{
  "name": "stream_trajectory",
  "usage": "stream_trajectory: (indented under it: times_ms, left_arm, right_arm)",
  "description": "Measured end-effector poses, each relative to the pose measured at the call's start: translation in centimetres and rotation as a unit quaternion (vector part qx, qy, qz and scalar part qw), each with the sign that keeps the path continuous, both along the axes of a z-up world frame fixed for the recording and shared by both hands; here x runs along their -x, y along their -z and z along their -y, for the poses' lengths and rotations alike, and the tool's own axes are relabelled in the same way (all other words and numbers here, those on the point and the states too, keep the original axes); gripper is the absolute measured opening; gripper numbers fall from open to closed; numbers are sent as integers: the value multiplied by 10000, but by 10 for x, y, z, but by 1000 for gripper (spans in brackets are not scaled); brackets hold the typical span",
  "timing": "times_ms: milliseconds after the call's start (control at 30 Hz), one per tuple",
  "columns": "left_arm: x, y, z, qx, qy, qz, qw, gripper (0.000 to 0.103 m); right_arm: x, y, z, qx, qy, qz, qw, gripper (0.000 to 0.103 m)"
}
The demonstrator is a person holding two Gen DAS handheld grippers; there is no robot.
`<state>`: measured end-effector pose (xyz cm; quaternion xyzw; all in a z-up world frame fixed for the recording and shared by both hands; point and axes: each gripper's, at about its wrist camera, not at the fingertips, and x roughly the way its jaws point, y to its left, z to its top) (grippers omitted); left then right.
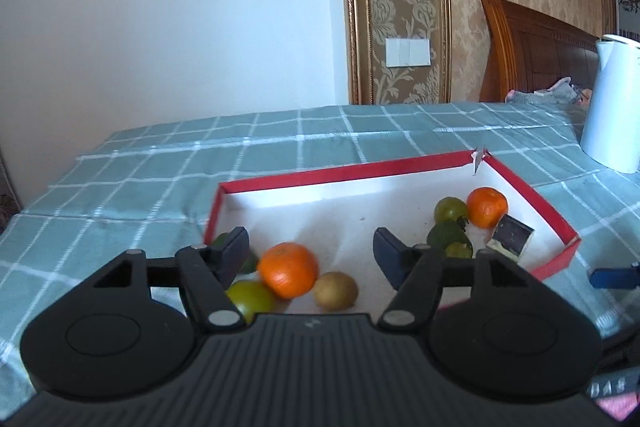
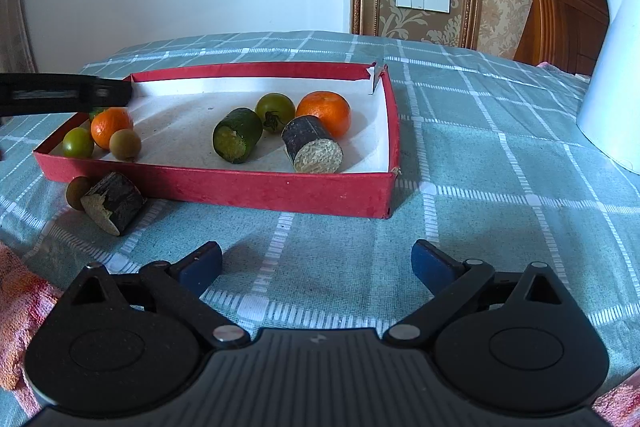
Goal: Organize fruits
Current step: 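Withdraw the left tool from the box, then move the right tool to the dark cylindrical chunk and close on it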
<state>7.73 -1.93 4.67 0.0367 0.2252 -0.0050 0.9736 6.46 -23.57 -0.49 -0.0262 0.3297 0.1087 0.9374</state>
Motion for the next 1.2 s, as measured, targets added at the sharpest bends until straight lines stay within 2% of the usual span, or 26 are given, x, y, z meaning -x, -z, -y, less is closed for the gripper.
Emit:
stream_trajectory:
  times_ms: [167,433,600,800,933,1200]
  left_arm:
    - [25,8,-16,214,-43,-100,9997,68]
    - [55,28,-37,223,-215,-311,9990,71]
    - [60,38,-44,219,-278,-419,9985,79]
    - [59,48,-50,215,-372,-571,9974,81]
    - [55,50,-57,380,-459,-653,9961,83]
    - [50,51,-66,642,-535,-769,9935,94]
  right_arm:
    - [0,0,0,-1,0,0,10000,102]
    - [0,0,0,-1,-1,-1,10000,102]
    - [0,0,0,-1,0,-1,10000,102]
    - [0,0,0,-1,0,-1,10000,102]
    - [0,0,0,-2,-1,-1,10000,102]
    - [4,0,-3,-98,-233,119,9996,102]
